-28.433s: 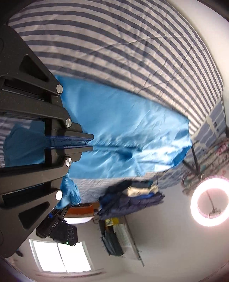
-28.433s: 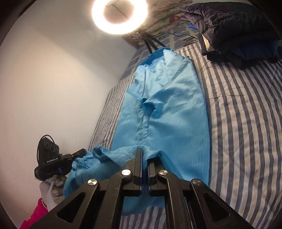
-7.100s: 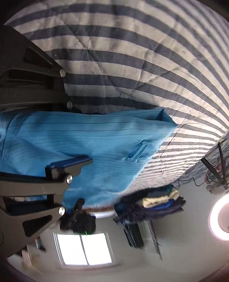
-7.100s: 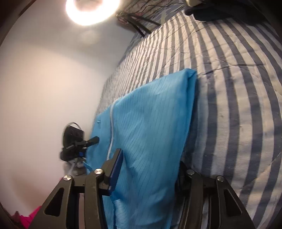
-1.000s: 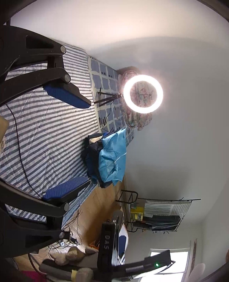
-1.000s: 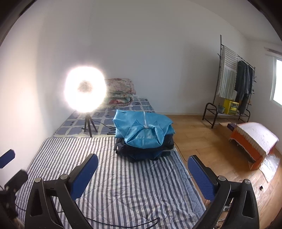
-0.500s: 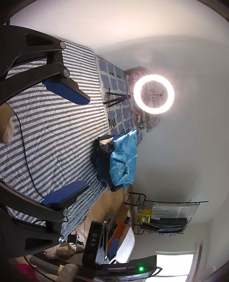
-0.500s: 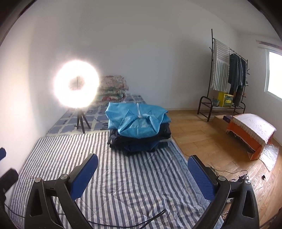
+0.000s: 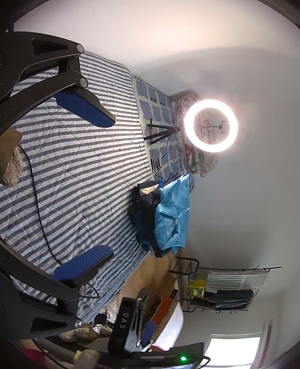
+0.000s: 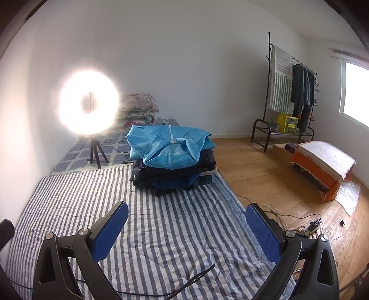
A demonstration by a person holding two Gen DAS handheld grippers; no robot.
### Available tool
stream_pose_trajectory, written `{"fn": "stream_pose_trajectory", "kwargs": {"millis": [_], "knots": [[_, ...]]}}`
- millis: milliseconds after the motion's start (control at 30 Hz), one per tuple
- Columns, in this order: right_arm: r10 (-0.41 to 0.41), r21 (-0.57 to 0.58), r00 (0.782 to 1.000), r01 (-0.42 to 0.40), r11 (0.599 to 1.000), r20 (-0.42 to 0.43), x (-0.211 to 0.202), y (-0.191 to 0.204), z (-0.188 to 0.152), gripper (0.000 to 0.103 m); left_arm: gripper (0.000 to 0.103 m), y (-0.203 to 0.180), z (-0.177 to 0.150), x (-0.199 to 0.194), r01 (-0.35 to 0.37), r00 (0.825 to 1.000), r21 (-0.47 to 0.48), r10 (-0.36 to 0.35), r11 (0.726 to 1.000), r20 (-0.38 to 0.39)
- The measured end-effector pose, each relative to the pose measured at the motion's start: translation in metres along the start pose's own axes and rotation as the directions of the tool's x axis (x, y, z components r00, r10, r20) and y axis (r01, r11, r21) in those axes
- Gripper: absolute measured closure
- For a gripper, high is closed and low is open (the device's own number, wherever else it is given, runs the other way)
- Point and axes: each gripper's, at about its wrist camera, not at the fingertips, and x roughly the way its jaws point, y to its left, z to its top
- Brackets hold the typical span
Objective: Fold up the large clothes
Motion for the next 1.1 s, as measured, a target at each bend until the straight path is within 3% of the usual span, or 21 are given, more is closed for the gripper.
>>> {"fn": "stream_pose_trajectory", "kwargs": {"millis": [1100], "knots": [[0.008,0.006,1.000,-0.008,1.000,-0.010,0.009,0.009,-0.004,0.000,0.000,0.003,0.000,0.000,-0.023,1.000,0.010,0.023,1.000,0.014]]}}
